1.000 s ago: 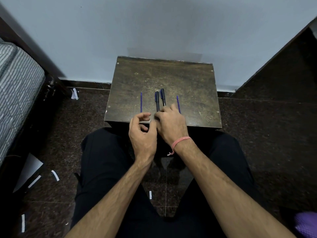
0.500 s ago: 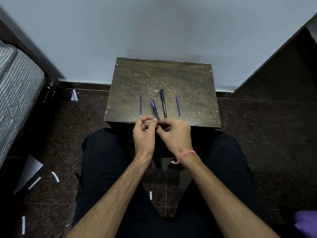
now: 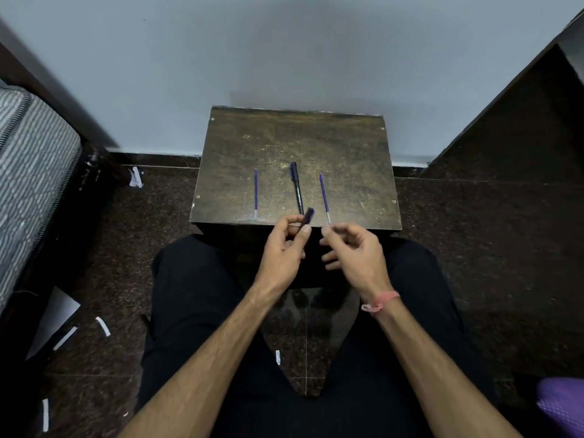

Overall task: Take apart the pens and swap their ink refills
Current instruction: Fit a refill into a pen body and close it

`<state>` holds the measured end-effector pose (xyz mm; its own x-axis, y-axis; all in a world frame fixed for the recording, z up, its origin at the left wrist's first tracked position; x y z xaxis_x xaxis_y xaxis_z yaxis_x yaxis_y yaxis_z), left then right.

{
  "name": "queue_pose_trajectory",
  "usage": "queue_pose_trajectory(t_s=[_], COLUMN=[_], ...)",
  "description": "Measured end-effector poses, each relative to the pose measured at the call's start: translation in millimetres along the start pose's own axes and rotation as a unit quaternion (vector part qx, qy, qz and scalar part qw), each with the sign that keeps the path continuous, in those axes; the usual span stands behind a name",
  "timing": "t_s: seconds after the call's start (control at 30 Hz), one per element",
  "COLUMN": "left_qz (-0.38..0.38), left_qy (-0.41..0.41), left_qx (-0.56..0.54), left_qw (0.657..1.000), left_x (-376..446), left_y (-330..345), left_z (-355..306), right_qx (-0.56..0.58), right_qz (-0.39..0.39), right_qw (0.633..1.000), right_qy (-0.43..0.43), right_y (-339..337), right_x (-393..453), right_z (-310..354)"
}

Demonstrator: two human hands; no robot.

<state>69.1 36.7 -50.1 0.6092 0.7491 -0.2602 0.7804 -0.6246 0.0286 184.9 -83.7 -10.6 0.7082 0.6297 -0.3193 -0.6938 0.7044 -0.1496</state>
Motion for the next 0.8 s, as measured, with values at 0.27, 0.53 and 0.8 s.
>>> queue_pose_trajectory(t_s=[0.27, 0.53, 0.8], left_qz=[0.072, 0.049, 0.040], left_qy=[0.055, 0.078, 0.084], left_qx=[0.200, 0.206, 0.192], left_qw=[0.975, 0.974, 0.977], left_x=[-19, -19, -22], left_y=[14, 15, 7], left_z=[-9, -19, -20], right_qx=[0.088, 0.125, 0.267], right_qz=[0.005, 0.025, 0.032], right_qw=[0.995, 0.992, 0.962], right_qy=[0.038, -0.017, -0.046], right_y=[-10, -9, -16], right_x=[15, 14, 22], right_z=[-11, 1, 17])
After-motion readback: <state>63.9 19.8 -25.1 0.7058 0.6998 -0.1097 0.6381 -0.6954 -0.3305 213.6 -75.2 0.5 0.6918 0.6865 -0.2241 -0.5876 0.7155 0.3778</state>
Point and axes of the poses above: each hand's wrist, its own x-axis towards the middle knuckle, its own y-axis out of the palm, z = x × y, the point moved 5 cm from there along x, towards the middle knuckle, and after that the axes turned 1 degree about -x, right-handed, at the moved point
